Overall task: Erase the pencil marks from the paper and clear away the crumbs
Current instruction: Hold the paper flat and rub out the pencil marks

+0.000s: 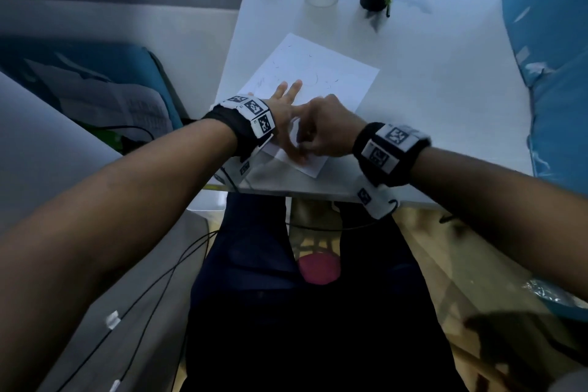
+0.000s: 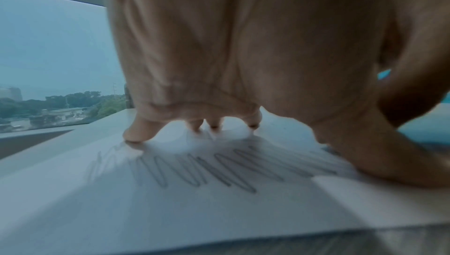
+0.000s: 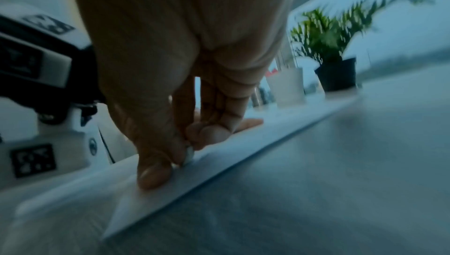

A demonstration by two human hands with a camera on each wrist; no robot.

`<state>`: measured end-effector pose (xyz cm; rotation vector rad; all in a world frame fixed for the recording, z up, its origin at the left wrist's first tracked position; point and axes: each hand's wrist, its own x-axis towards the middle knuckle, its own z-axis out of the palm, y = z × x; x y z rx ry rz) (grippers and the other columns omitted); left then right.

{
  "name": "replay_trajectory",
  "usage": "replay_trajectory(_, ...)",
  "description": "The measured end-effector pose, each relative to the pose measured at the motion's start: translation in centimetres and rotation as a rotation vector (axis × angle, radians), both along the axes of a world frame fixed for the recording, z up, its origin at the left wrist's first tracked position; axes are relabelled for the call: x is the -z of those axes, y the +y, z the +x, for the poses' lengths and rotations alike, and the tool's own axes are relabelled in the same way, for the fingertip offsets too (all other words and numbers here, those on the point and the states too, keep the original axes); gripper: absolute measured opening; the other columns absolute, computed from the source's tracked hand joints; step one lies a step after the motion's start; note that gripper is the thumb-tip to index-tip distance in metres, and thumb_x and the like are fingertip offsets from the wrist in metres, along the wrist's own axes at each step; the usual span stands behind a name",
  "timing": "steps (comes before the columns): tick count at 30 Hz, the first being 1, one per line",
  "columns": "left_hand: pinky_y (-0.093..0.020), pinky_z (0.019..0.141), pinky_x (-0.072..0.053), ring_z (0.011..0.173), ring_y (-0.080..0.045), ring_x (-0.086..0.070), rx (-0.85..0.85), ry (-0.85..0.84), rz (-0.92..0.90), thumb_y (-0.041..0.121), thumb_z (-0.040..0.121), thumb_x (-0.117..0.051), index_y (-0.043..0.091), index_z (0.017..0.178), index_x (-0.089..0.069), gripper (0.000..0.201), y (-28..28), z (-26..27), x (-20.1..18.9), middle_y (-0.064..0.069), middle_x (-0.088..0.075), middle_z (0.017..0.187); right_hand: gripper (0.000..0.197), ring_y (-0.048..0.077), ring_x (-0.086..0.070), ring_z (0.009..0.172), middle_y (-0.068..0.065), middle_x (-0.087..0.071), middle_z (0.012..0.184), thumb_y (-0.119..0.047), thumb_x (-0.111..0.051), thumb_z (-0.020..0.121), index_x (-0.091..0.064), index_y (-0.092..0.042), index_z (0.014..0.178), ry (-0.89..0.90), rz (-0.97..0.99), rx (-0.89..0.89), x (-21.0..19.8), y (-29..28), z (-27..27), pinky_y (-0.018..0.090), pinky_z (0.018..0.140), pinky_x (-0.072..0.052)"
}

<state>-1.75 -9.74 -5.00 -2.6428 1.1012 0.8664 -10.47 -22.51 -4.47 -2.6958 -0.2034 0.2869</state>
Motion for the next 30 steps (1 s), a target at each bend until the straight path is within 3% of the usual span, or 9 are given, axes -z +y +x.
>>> replay_trajectory(5, -0.066, 0.112, -0.006, 0.147, -0.025, 0.024, -0.009, 0.003, 0.012, 0.075, 0.053, -0.078, 0.052, 0.149, 0.013, 0.135, 0.0, -0.5, -0.4, 0.001, 0.031, 0.159, 0.012, 0.023, -0.069, 0.069, 0.01, -0.074, 0.073, -0.013, -0.069, 0.07, -0.078, -0.007, 0.075, -0.101, 0.021, 0.204, -0.7, -3.3, 2.1, 0.023, 0.071, -0.045)
replay_trajectory(9, -0.068, 0.111, -0.005, 0.147, -0.025, 0.025, -0.001, 0.013, 0.016, 0.076, 0.051, -0.078, 0.053, 0.149, 0.012, 0.135, -0.1, -0.2, -0.2, 0.001, 0.033, 0.158, 0.007, 0.002, -0.059, 0.057, -0.003, -0.071, 0.071, -0.012, -0.073, 0.072, -0.078, -0.013, 0.077, -0.009, 0.044, 0.034, -0.1, -1.2, 0.1, 0.012, 0.061, -0.044)
replay_trajectory(13, -0.064, 0.113, -0.007, 0.148, -0.025, 0.023, -0.004, -0.019, 0.027, 0.076, 0.055, -0.077, 0.051, 0.148, 0.017, 0.135, -0.3, -0.4, 0.0, 0.001, 0.032, 0.158, 0.011, 0.022, -0.069, 0.07, 0.007, -0.075, 0.075, -0.012, -0.069, 0.071, -0.078, -0.009, 0.076, -0.099, 0.002, 0.188, -0.9, -3.9, 2.1, 0.021, 0.07, -0.045)
replay_trajectory(15, -0.067, 0.112, -0.007, 0.147, -0.025, 0.024, 0.004, -0.008, 0.019, 0.076, 0.054, -0.077, 0.052, 0.148, 0.014, 0.134, -0.2, -0.3, -0.1, 0.0, 0.032, 0.158, 0.01, 0.02, -0.067, 0.065, 0.007, -0.073, 0.071, -0.011, -0.068, 0.07, -0.078, -0.008, 0.073, -0.085, -0.004, 0.126, -0.4, -2.2, 1.1, 0.022, 0.069, -0.049)
replay_trajectory(18, -0.069, 0.11, -0.007, 0.147, -0.025, 0.024, 0.004, 0.006, 0.013, 0.076, 0.053, -0.077, 0.053, 0.148, 0.012, 0.132, -0.2, -0.1, 0.0, 0.0, 0.033, 0.158, 0.007, 0.007, -0.06, 0.059, -0.002, -0.071, 0.07, -0.012, -0.071, 0.072, -0.078, -0.013, 0.075, -0.016, 0.032, 0.025, 0.0, -1.2, 0.3, 0.002, 0.057, -0.039)
replay_trajectory(20, -0.068, 0.111, -0.007, 0.147, -0.025, 0.024, -0.002, -0.001, 0.028, 0.077, 0.053, -0.076, 0.052, 0.147, 0.016, 0.134, -0.3, -0.2, 0.0, 0.001, 0.034, 0.158, 0.009, 0.013, -0.066, 0.064, 0.0, -0.074, 0.073, -0.015, -0.071, 0.072, -0.079, -0.013, 0.077, -0.052, 0.018, 0.122, -0.5, -2.8, 1.6, 0.007, 0.06, -0.037)
replay_trajectory(23, -0.068, 0.111, -0.007, 0.147, -0.025, 0.024, 0.001, -0.002, 0.035, 0.076, 0.054, -0.077, 0.051, 0.148, 0.016, 0.134, -0.4, -0.3, 0.0, 0.001, 0.033, 0.158, 0.01, 0.017, -0.066, 0.064, 0.005, -0.074, 0.071, -0.013, -0.069, 0.071, -0.077, -0.009, 0.073, -0.089, 0.024, 0.134, -0.2, -2.3, 1.4, 0.02, 0.071, -0.049)
replay_trajectory(26, -0.07, 0.11, -0.006, 0.147, -0.026, 0.025, 0.013, -0.007, 0.043, 0.073, 0.052, -0.08, 0.05, 0.149, 0.016, 0.138, -0.5, -0.2, -0.1, 0.0, 0.034, 0.158, 0.006, 0.003, -0.058, 0.056, -0.002, -0.071, 0.07, -0.013, -0.073, 0.074, -0.078, -0.01, 0.074, -0.008, 0.06, -0.004, 0.4, -0.7, -0.2, 0.005, 0.058, -0.043)
replay_trajectory(30, -0.074, 0.107, -0.004, 0.146, -0.026, 0.026, 0.022, -0.013, 0.043, 0.085, 0.045, -0.073, 0.053, 0.145, 0.022, 0.142, -0.4, 0.3, 0.8, 0.002, 0.036, 0.156, 0.011, 0.013, -0.065, 0.068, 0.002, -0.074, 0.076, -0.017, -0.072, 0.072, -0.079, -0.012, 0.079, -0.085, 0.034, 0.146, -0.1, -3.5, 2.2, 0.012, 0.065, -0.042)
